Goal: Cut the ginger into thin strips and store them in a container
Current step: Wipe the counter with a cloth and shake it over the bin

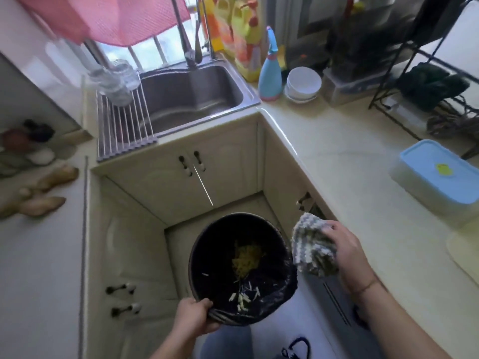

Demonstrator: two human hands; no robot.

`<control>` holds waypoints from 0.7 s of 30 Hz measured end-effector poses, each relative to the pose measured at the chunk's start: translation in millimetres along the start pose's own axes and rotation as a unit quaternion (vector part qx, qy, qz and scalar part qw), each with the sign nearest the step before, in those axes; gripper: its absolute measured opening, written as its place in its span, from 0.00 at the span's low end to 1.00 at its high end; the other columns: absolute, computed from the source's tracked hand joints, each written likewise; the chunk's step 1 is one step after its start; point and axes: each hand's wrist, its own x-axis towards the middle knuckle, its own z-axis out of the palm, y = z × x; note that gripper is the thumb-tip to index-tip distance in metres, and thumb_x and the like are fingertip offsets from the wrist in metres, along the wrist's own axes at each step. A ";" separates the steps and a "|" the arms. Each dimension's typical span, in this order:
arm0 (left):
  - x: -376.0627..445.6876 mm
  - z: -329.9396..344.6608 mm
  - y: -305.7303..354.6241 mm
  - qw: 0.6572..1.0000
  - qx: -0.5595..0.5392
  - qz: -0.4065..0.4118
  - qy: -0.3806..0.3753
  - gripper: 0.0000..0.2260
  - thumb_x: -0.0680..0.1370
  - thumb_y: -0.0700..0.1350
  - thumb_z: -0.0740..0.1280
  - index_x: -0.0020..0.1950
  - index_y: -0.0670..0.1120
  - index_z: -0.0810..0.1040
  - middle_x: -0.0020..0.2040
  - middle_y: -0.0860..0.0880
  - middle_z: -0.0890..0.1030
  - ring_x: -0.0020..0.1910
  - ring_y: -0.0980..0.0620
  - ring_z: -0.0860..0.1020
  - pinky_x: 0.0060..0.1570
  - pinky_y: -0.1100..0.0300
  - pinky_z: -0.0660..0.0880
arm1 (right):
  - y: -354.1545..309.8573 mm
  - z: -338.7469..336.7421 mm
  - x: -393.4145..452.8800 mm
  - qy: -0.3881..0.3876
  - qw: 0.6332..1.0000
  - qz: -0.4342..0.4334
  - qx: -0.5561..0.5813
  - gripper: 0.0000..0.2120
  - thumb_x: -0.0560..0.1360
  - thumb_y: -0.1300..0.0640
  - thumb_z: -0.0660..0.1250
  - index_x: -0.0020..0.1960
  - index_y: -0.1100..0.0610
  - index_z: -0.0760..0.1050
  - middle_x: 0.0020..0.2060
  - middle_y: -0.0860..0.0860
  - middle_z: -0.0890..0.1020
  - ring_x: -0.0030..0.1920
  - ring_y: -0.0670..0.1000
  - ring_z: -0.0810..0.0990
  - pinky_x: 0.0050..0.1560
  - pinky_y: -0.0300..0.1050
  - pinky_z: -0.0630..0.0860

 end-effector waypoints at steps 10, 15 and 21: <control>71.5 -34.0 24.3 0.991 -0.110 -0.073 0.035 0.04 0.80 0.29 0.64 0.46 0.34 0.74 0.35 0.37 0.78 0.25 0.43 0.79 0.19 0.55 0.77 | 15.1 98.6 56.0 -0.081 0.992 0.093 -0.010 0.10 0.81 0.68 0.64 0.56 0.58 0.81 0.47 0.56 0.88 0.43 0.49 0.87 0.40 0.41 0.84; 127.5 -30.2 25.4 0.980 -0.152 -0.116 0.057 0.05 0.81 0.31 0.62 0.46 0.36 0.72 0.37 0.38 0.79 0.21 0.46 0.79 0.18 0.56 0.76 | 40.0 160.2 87.8 -0.108 0.981 0.152 -0.043 0.12 0.80 0.70 0.66 0.60 0.59 0.80 0.50 0.59 0.87 0.47 0.54 0.86 0.40 0.43 0.84; 218.0 -23.5 4.3 0.965 -0.196 -0.166 0.057 0.06 0.82 0.33 0.62 0.56 0.33 0.75 0.45 0.36 0.81 0.36 0.42 0.79 0.18 0.59 0.74 | 87.7 218.5 130.3 -0.112 0.972 0.202 -0.031 0.10 0.82 0.69 0.64 0.58 0.59 0.80 0.53 0.62 0.86 0.51 0.60 0.85 0.49 0.52 0.82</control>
